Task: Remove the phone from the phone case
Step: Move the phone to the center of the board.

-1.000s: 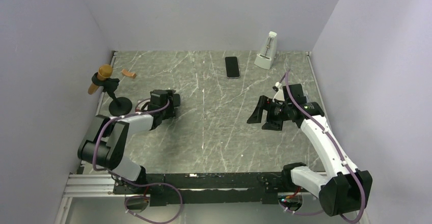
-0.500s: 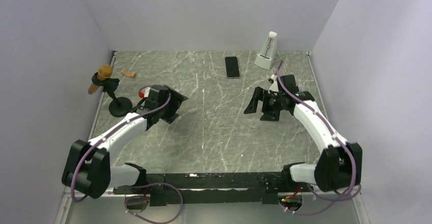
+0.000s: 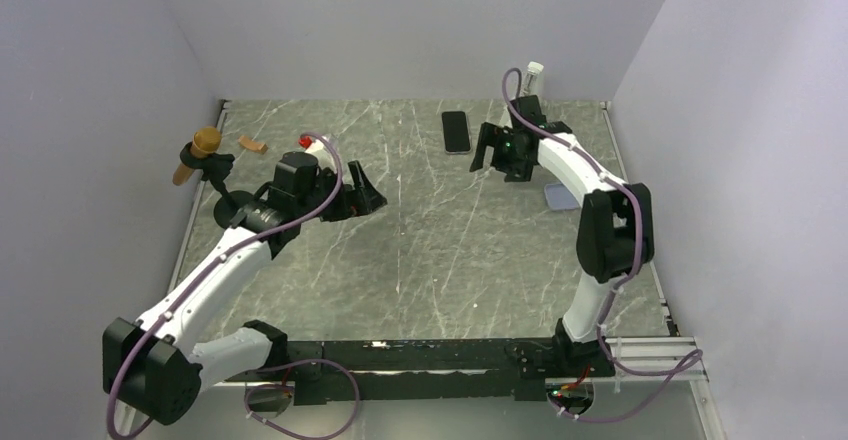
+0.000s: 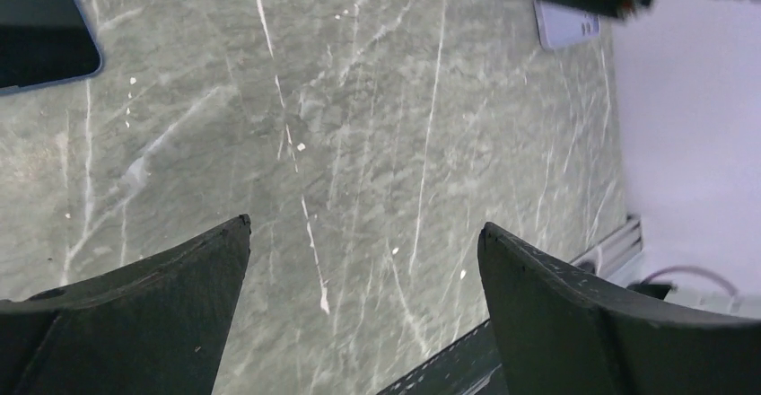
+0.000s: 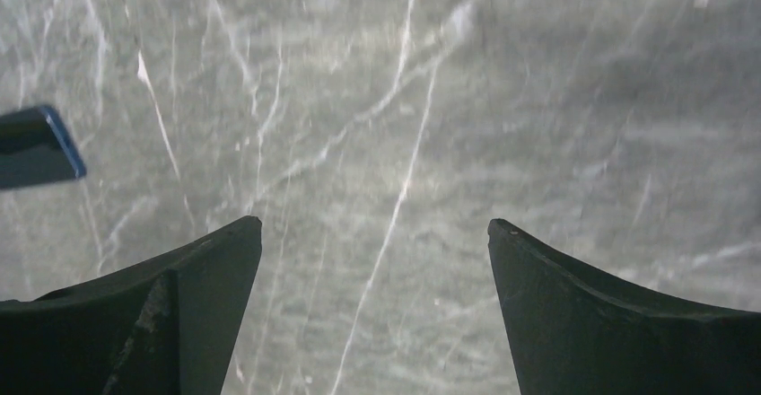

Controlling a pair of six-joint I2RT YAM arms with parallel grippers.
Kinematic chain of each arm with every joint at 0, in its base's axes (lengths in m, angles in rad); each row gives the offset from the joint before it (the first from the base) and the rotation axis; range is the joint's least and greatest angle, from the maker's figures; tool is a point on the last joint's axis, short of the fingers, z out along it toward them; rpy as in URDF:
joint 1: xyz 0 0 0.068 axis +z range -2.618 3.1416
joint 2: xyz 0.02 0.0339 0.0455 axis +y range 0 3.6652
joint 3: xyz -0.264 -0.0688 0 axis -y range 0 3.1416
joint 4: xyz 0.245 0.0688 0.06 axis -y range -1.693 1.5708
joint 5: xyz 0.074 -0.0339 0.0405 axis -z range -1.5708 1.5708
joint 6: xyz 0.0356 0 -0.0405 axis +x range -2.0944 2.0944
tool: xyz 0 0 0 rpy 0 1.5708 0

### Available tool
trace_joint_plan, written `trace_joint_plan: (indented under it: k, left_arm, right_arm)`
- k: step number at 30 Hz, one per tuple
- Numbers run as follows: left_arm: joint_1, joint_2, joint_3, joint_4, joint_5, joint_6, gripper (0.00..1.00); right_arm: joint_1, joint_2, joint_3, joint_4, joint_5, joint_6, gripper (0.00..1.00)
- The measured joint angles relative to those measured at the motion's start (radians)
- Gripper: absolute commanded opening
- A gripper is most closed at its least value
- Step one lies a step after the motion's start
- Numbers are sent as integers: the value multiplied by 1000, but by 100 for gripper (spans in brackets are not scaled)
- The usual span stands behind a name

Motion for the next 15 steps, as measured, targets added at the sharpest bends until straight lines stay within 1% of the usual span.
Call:
trace_joint_plan:
  k: [4,10,12,15]
  left_arm:
    - [-1,-41,33,-85,61,135,99]
    - [-1,-110,40,-179,86,251,99]
    - [-1,-142,40,-193,85,286,99]
    - [-1,-159,44,-218,85,330,99]
  right_arm:
    - [31,127,159,-13,76,-15,100]
    - [79,385,521,-87,202,-51,100]
    - [93,452,610,-111,240,-65,100]
    - [111,531,690,-130,291,-93,100]
